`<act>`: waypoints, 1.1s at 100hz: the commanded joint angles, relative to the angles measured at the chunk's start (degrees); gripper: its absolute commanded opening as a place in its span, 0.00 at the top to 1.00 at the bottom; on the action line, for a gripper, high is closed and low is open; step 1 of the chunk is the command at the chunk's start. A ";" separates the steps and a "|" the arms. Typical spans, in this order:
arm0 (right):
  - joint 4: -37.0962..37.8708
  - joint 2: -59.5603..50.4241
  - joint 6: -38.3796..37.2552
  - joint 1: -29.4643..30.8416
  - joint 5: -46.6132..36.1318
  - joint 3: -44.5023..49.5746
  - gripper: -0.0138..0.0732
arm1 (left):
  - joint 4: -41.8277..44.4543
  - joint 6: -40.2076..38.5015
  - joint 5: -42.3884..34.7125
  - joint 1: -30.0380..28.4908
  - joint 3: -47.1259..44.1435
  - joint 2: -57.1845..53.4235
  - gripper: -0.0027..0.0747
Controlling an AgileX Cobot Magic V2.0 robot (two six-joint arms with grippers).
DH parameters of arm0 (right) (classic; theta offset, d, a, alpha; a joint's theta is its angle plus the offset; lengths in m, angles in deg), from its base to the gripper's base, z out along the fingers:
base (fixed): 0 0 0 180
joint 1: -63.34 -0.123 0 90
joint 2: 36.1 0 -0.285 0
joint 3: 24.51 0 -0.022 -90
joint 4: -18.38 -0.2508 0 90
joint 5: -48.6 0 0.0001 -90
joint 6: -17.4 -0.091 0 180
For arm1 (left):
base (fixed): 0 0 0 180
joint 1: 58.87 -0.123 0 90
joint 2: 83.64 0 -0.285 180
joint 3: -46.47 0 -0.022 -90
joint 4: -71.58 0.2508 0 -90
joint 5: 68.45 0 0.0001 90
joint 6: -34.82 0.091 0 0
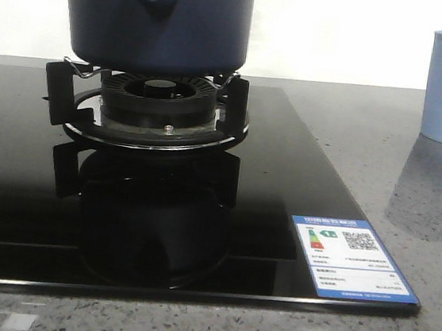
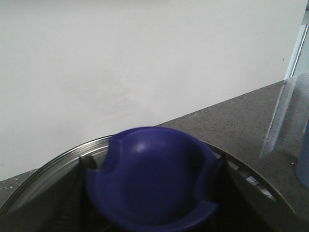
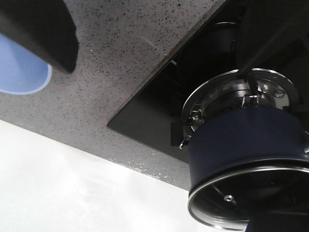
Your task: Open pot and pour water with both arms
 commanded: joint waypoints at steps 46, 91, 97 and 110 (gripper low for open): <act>-3.06 -1.22 0.03 0.24 -0.18 -1.42 0.15 | 0.45 -0.09 -2.93 0.30 2.36 -1.85 0.52; -3.06 -1.22 0.03 0.24 -0.18 -1.42 0.15 | 0.45 -0.09 -2.86 0.30 2.36 -3.70 0.23; -3.06 -1.22 0.03 0.24 -0.18 -1.42 0.15 | 0.45 -0.09 -2.78 0.30 2.36 -5.26 0.23; -5.10 -1.22 0.03 0.24 0.25 -1.42 0.16 | 0.45 -0.09 -1.46 -0.08 2.36 -9.74 0.23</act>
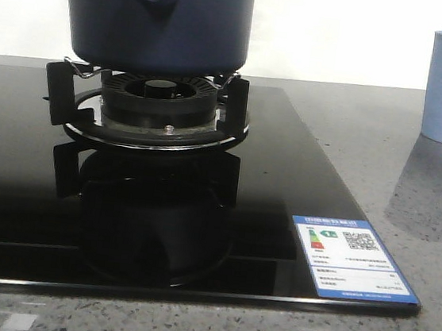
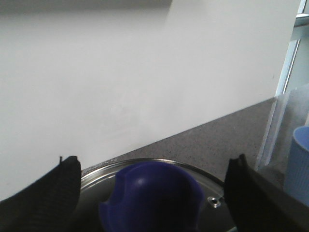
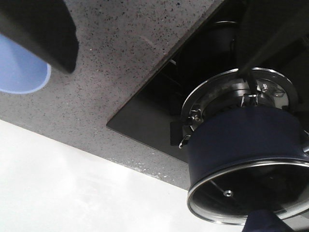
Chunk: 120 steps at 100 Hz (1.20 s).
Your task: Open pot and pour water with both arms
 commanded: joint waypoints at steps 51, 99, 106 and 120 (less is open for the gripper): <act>-23.09 -5.54 0.12 0.24 5.51 -1.65 0.92 | 1.03 0.06 3.64 -15.33 2.09 -22.13 0.99; -23.49 -30.84 0.12 0.24 27.48 4.97 0.92 | 3.26 0.06 0.76 -21.87 -14.36 -44.47 0.99; -22.51 -36.27 0.12 0.24 31.00 8.55 0.92 | 3.26 0.06 0.46 -21.87 -19.21 -49.18 0.99; -17.73 -46.58 0.12 0.24 34.43 17.29 0.92 | 3.26 0.06 0.46 -21.87 -28.85 -58.23 0.99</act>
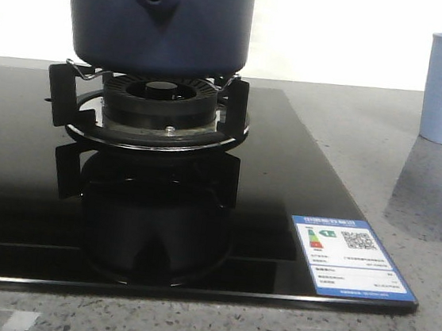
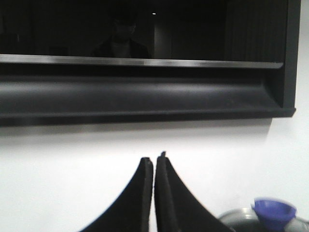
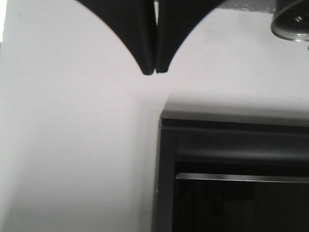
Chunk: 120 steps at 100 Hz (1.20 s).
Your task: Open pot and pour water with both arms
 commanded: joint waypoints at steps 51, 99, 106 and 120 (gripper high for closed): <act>4.09 -19.79 0.12 0.24 0.66 22.84 0.92 | 0.24 -0.04 -1.01 -0.26 -23.04 -25.31 0.99; 4.33 -19.79 0.12 0.24 2.06 23.65 0.92 | 0.24 -0.04 -1.01 -0.26 -25.75 -25.31 0.99; 4.33 -19.79 0.12 0.24 2.06 23.65 0.92 | 0.24 -0.04 -1.01 -0.26 -25.75 -25.31 0.99; 4.33 -19.79 0.12 0.24 2.06 23.65 0.92 | 0.24 -0.04 -1.01 -0.26 -25.75 -25.31 0.99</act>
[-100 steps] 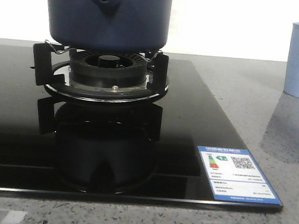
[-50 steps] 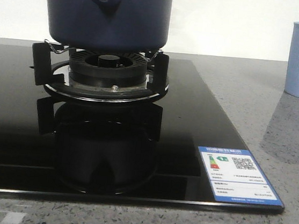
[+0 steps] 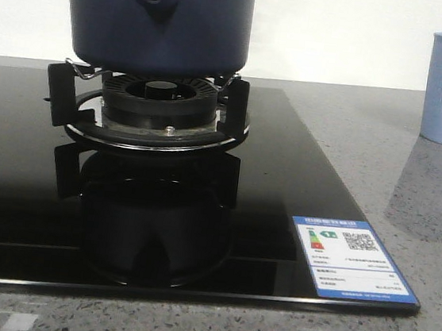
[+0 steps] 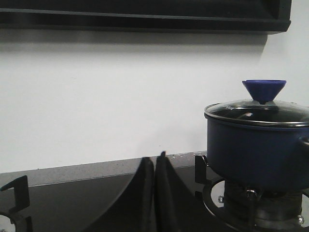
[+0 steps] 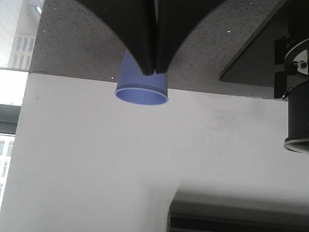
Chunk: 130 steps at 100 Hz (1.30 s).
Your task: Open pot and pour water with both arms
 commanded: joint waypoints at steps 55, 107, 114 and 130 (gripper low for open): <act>-1.01 -0.58 0.16 0.24 1.18 -1.30 0.92 | 13.21 -15.93 7.20 -7.57 -0.11 -1.49 0.99; -1.01 -0.58 0.16 0.24 0.97 -1.30 0.92 | 13.08 -15.49 5.07 -10.47 -7.33 -1.60 0.99; -1.01 -0.58 0.16 0.24 0.97 -1.30 0.92 | 13.08 -15.49 5.07 -10.47 -7.33 -1.60 0.99; -1.01 -0.58 0.16 0.24 0.97 -1.30 0.92 | 13.08 -15.49 5.07 -10.56 -7.33 -1.60 0.99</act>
